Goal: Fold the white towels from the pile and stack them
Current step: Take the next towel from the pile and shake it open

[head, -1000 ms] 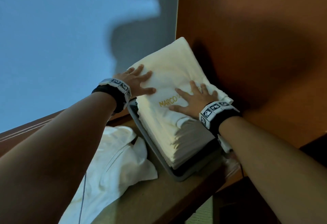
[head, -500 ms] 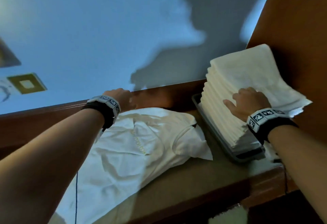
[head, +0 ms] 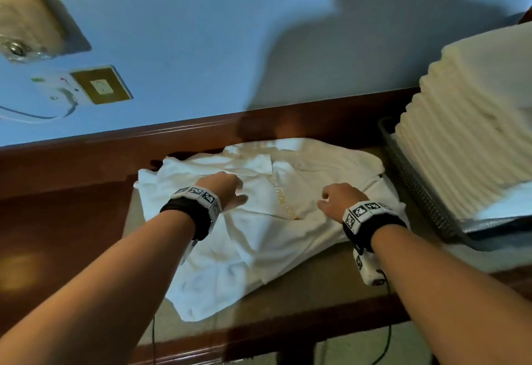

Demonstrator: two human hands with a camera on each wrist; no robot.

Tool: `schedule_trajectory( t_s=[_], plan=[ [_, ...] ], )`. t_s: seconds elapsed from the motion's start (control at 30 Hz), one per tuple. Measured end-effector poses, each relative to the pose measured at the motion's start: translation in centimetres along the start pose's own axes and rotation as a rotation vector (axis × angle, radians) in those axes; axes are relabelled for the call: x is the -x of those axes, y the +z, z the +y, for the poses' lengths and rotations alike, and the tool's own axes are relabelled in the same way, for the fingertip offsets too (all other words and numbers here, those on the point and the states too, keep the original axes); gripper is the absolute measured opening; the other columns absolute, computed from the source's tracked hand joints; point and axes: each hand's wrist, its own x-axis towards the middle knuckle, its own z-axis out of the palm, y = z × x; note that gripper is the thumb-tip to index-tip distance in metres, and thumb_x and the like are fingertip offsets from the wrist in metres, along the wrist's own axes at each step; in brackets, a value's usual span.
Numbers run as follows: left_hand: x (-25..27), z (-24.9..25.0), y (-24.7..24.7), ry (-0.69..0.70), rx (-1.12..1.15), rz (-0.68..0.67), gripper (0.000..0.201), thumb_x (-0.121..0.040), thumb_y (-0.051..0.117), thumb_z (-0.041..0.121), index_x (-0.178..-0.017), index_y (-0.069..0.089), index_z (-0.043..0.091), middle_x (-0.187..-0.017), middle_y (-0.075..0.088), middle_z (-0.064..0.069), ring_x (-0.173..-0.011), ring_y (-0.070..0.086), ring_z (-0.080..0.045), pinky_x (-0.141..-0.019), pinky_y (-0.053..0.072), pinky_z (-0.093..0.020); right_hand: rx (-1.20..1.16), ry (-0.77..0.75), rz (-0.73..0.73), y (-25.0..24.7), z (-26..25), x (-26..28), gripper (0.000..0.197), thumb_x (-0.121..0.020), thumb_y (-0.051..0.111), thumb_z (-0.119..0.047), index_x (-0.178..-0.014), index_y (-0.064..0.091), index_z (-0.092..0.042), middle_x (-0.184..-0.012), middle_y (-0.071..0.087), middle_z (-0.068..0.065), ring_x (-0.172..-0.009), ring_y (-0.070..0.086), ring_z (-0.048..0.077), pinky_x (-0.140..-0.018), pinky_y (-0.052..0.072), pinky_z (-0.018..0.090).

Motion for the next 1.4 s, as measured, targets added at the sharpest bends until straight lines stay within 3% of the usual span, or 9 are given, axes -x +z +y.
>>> schedule_trajectory(
  t_s=[0.13, 0.3, 0.5, 0.6, 0.7, 0.77, 0.9, 1.17, 1.4],
  plan=[
    [-3.3, 2.4, 2.4, 0.076, -0.006, -0.095, 0.044, -0.095, 0.053, 0.054, -0.133, 0.057, 0.033, -0.130, 0.061, -0.001, -0.117, 0.059, -0.027, -0.094, 0.050, -0.038, -0.101, 0.047, -0.083, 3.5, -0.7, -3.2, 0.036, -0.093, 0.051, -0.031, -0.126, 0.054, -0.016, -0.129, 0.054, 0.009, -0.111, 0.057, 0.031, -0.087, 0.047, 0.036],
    [-8.5, 5.6, 3.9, 0.254, -0.034, -0.082, 0.045, -0.098, 0.052, 0.043, -0.141, 0.051, 0.028, -0.142, 0.053, -0.004, -0.127, 0.053, -0.029, -0.097, 0.047, -0.040, -0.176, 0.194, 0.047, 5.9, -1.5, -4.9, 0.036, -0.091, 0.061, -0.029, -0.121, 0.052, -0.010, -0.128, 0.043, 0.012, -0.115, 0.052, 0.033, -0.084, 0.047, 0.039],
    [-12.6, 9.9, 5.8, 0.501, -0.331, -0.053, 0.074, -0.099, 0.053, 0.027, -0.157, 0.011, 0.043, -0.168, 0.004, 0.006, -0.152, 0.009, -0.034, -0.119, 0.021, -0.054, -0.232, 0.087, 0.023, 7.4, -0.9, -4.7, 0.030, -0.088, 0.060, -0.013, -0.118, 0.056, -0.011, -0.117, 0.058, 0.014, -0.111, 0.057, 0.036, -0.090, 0.049, 0.040],
    [-12.3, 10.8, 5.5, 0.547, -0.345, -0.082, 0.051, -0.097, 0.057, 0.033, -0.144, 0.041, 0.040, -0.164, 0.021, 0.010, -0.153, 0.005, -0.030, -0.120, 0.012, -0.053, -0.284, 0.013, 0.002, 6.0, -0.5, -3.5, 0.024, -0.087, 0.060, -0.010, -0.111, 0.057, -0.014, -0.109, 0.064, 0.014, -0.101, 0.061, 0.035, -0.077, 0.045, 0.033],
    [-10.4, 9.3, 2.7, 0.559, -0.229, 0.021, 0.026, -0.093, 0.058, 0.043, -0.115, 0.061, 0.029, -0.133, 0.061, 0.004, -0.140, 0.041, -0.023, -0.115, 0.022, -0.044, -0.393, 0.015, 0.055, 3.3, -0.8, -2.5, 0.012, -0.090, 0.059, -0.012, -0.095, 0.050, -0.018, -0.093, 0.063, 0.014, -0.088, 0.062, 0.035, -0.067, 0.040, 0.031],
    [-8.4, 7.5, -0.7, 0.551, -0.133, 0.088, 0.025, -0.094, 0.059, 0.043, -0.105, 0.064, 0.021, -0.109, 0.069, -0.003, -0.113, 0.061, -0.027, -0.097, 0.039, -0.037, -0.477, 0.011, 0.141, 0.8, -2.0, -1.6, 0.013, -0.090, 0.058, -0.013, -0.088, 0.047, -0.020, -0.085, 0.060, 0.010, -0.082, 0.061, 0.034, -0.064, 0.040, 0.032],
    [-3.1, 1.2, -7.4, 0.472, 0.019, 0.175, 0.023, -0.093, 0.063, 0.041, -0.080, 0.056, 0.024, -0.080, 0.057, 0.002, -0.091, 0.063, -0.031, -0.072, 0.042, -0.032, -0.508, -0.091, 0.225, -4.1, -7.4, 0.6, 0.014, -0.087, 0.067, -0.018, -0.087, 0.052, -0.018, -0.087, 0.064, 0.009, -0.081, 0.059, 0.029, -0.069, 0.048, 0.037],
    [13.1, -17.7, -13.4, 0.275, 0.090, 0.501, 0.026, -0.096, 0.061, 0.036, -0.083, 0.059, 0.014, -0.084, 0.059, -0.008, -0.084, 0.058, -0.033, -0.070, 0.043, -0.034, -0.206, -0.193, 0.231, -8.8, -21.6, 8.3, 0.006, -0.088, 0.069, -0.033, -0.085, 0.069, -0.028, -0.083, 0.063, 0.000, -0.086, 0.063, 0.024, -0.073, 0.044, 0.029],
    [26.9, -33.9, -14.5, 0.047, 0.138, 0.671, 0.018, -0.097, 0.061, 0.039, -0.091, 0.064, 0.022, -0.090, 0.063, -0.009, -0.099, 0.062, -0.033, -0.082, 0.048, -0.038, -0.060, -0.213, 0.321, -12.3, -32.9, 15.4, 0.023, -0.091, 0.068, -0.036, -0.097, 0.073, -0.014, -0.098, 0.070, 0.011, -0.095, 0.064, 0.030, -0.074, 0.042, 0.028]
  ],
)
